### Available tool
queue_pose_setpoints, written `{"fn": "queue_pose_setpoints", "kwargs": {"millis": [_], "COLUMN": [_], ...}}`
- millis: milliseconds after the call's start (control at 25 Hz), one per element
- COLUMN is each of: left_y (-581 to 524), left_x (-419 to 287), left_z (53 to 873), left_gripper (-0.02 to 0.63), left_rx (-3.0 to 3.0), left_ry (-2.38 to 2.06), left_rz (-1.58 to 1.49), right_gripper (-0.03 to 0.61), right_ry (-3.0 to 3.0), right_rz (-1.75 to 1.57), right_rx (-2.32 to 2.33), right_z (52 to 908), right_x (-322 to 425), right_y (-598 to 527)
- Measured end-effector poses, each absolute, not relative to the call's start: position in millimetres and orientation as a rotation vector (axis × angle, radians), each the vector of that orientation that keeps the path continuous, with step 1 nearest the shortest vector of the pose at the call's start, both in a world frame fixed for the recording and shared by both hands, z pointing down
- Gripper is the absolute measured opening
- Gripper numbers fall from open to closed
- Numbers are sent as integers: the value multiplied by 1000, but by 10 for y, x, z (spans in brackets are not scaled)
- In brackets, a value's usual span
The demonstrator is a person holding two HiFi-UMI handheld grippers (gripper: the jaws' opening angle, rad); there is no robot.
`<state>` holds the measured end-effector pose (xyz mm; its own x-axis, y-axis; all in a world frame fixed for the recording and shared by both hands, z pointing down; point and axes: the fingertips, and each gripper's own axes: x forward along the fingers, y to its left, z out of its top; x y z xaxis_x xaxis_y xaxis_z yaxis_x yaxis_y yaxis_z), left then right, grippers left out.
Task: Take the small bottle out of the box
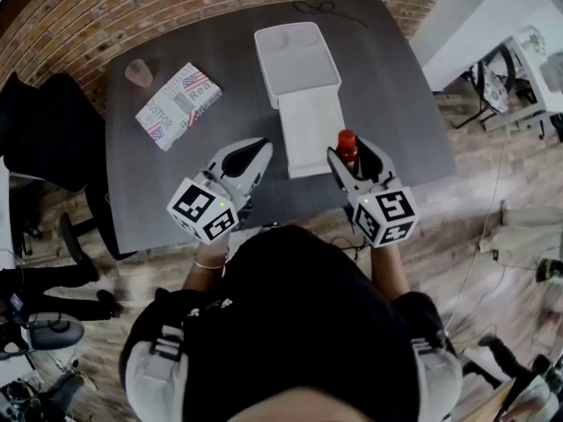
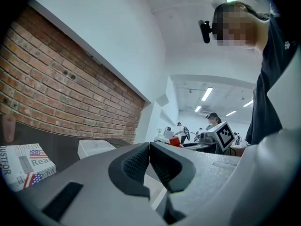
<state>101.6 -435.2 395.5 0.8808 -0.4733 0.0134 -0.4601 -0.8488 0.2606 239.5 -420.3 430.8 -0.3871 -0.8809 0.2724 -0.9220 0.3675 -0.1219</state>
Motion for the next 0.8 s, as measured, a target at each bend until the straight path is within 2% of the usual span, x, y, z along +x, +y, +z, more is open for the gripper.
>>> {"fn": "queue_pose_setpoints", "kwargs": {"millis": [800], "left_y": [-4343], "left_x": [1199], "left_z": [3949], "left_gripper": [2], "left_rx": [2798], "left_ry": [-648], "left_rz": [-65], "right_gripper": [221], "right_ry": [-2453], "right_rz": [384], "right_rx": [1729], "right_z": [4129], "right_x": [2563], "right_y": [-4115]}}
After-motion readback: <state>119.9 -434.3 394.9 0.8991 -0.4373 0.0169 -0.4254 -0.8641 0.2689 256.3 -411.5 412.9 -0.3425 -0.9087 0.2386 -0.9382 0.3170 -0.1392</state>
